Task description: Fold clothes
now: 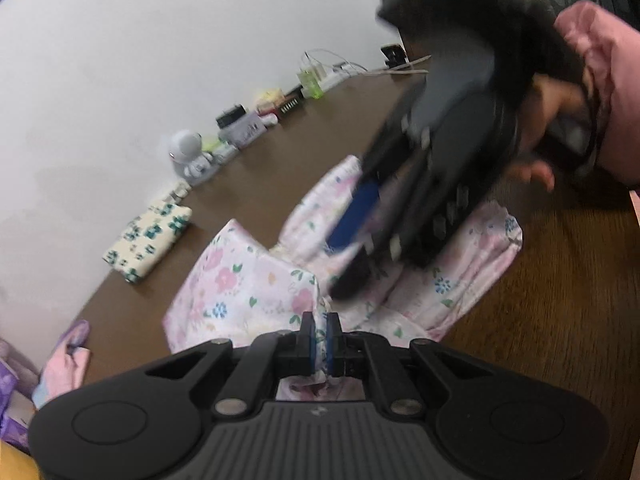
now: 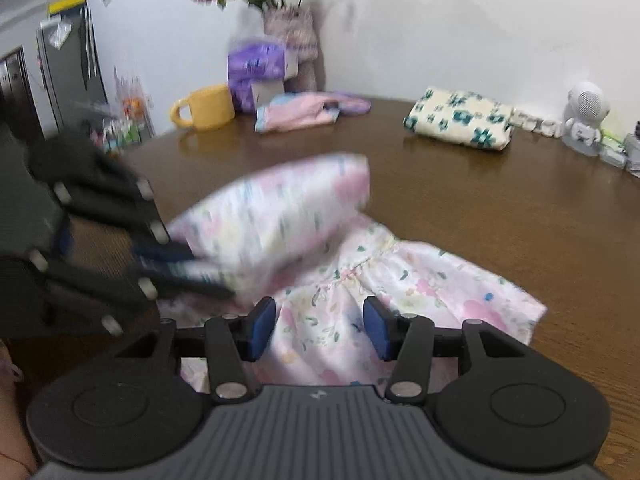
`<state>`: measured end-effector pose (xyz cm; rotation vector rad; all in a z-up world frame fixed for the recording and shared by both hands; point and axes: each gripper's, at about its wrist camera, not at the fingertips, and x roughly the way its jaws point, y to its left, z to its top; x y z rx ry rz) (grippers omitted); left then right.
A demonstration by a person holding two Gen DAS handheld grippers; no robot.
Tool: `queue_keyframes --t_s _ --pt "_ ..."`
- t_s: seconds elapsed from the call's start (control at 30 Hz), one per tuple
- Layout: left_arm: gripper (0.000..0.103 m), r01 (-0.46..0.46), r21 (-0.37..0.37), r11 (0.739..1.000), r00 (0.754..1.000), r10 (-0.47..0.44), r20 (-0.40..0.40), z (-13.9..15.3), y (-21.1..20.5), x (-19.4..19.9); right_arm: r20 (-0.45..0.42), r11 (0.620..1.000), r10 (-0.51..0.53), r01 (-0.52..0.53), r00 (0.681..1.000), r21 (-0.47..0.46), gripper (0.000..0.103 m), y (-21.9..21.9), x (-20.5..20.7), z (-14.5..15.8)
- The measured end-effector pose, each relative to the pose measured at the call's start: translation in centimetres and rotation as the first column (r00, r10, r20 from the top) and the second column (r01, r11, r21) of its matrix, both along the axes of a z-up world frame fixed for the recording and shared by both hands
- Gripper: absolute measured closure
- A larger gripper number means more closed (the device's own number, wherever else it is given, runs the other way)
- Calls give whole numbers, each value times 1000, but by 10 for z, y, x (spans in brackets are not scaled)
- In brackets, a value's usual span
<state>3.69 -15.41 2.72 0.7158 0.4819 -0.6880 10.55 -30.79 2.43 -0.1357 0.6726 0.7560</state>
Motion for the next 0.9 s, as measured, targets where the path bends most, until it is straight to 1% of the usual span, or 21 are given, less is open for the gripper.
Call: queue_keyframes --t_s 0.17,0.27,0.4,0.43,0.5,0.57,0.63,0.7,0.73,0.8,0.87,0.9 --pt "99 -9 0 1000 1000 9 -24 -8 -6 3 70 998 3 -8 998 67 53 -8 -9 24" --pt "98 -13 -4 1000 999 13 -32 -8 -9 4 114 997 46 -53 992 64 53 7 -8 34" --pt "96 -16 -18 1000 999 15 -50 -6 -10 8 144 992 121 -125 982 17 53 31 0 34" --pt "89 -17 -29 999 998 16 -57 -5 -9 8 136 991 135 -136 981 -3 53 35 5 31" --pt "84 -16 -84 996 995 8 -95 1 -2 6 112 989 143 -139 983 -39 53 41 14 23" --pt "65 -16 -148 989 990 -5 -138 8 9 4 100 989 138 -131 985 -75 53 43 18 15" --pt "60 -14 -222 975 981 -29 -193 17 28 1 92 988 137 -129 986 -81 53 39 19 9" --pt "59 -52 -298 953 970 -23 -243 27 51 3 92 988 142 -135 986 -80 53 34 17 7" --pt "58 -82 -338 938 964 -11 -266 32 63 5 95 987 145 -137 985 -86 53 33 16 6" --pt "57 -154 -409 900 958 34 -286 40 84 12 98 985 153 -143 983 -101 53 32 13 4" --pt "56 -225 -463 857 950 88 -300 47 100 22 97 982 161 -149 982 -119 53 33 11 2" --pt "56 -256 -469 845 945 117 -306 48 104 28 97 979 168 -155 981 -131 53 34 9 1"
